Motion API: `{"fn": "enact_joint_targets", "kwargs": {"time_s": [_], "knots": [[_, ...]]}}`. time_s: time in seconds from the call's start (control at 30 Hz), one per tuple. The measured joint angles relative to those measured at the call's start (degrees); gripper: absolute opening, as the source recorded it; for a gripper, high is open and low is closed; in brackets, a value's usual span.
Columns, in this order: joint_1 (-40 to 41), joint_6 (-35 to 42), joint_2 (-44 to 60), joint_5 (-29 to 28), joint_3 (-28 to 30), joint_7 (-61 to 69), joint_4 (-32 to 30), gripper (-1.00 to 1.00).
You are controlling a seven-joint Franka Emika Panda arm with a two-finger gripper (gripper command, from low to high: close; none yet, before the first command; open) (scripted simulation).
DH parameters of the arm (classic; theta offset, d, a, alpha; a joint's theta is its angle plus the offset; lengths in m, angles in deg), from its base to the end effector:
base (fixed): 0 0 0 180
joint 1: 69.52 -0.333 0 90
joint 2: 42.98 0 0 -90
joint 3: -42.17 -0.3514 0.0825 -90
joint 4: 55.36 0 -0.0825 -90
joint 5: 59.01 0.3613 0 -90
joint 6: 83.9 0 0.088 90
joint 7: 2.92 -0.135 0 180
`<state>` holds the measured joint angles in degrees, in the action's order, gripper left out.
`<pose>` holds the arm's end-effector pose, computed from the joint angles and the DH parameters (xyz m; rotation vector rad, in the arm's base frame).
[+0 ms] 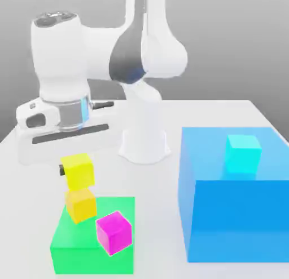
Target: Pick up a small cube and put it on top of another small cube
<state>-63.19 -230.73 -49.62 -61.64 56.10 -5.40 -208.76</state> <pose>0.3724 -0.1358 0.2984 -3.0888 0.5570 0.0018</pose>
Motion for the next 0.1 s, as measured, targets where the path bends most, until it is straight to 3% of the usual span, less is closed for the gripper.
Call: {"fn": "enact_joint_targets", "kwargs": {"time_s": [0.1], "knots": [[0.0,0.0,0.0,0.0,0.0,0.0,0.0,1.0]]}}
